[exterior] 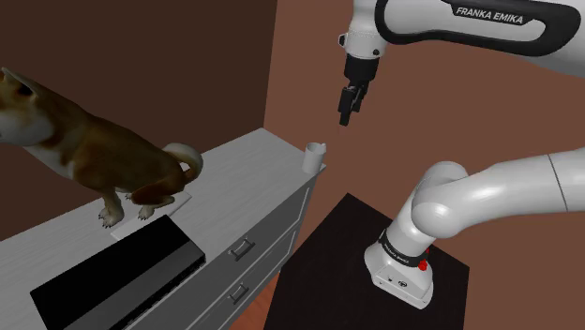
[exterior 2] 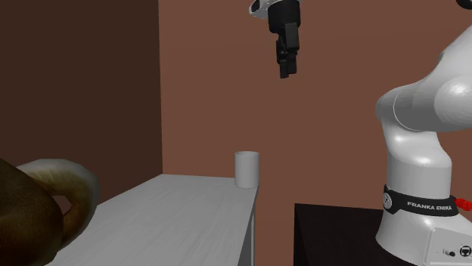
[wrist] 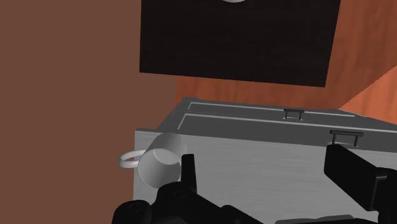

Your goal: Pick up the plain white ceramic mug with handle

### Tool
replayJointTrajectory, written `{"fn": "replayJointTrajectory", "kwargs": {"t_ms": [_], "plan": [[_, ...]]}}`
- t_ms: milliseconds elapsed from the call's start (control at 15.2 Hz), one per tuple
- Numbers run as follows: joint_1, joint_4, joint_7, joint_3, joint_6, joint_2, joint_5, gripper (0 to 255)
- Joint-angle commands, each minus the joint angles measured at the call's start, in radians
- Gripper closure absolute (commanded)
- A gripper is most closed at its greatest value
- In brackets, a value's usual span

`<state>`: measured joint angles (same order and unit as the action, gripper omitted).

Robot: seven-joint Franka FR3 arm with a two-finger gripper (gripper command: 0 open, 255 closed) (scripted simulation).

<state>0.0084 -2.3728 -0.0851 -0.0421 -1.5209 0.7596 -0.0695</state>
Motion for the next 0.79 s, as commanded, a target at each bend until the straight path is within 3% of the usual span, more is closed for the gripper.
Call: {"fn": "replayJointTrajectory", "kwargs": {"t_ms": [0, 726], "plan": [[0.000, 0.000, 0.000, 0.000, 0.000, 0.000, 0.000, 0], [-0.020, -0.132, -0.137, 0.107, -0.353, -0.254, -0.056, 0]]}}
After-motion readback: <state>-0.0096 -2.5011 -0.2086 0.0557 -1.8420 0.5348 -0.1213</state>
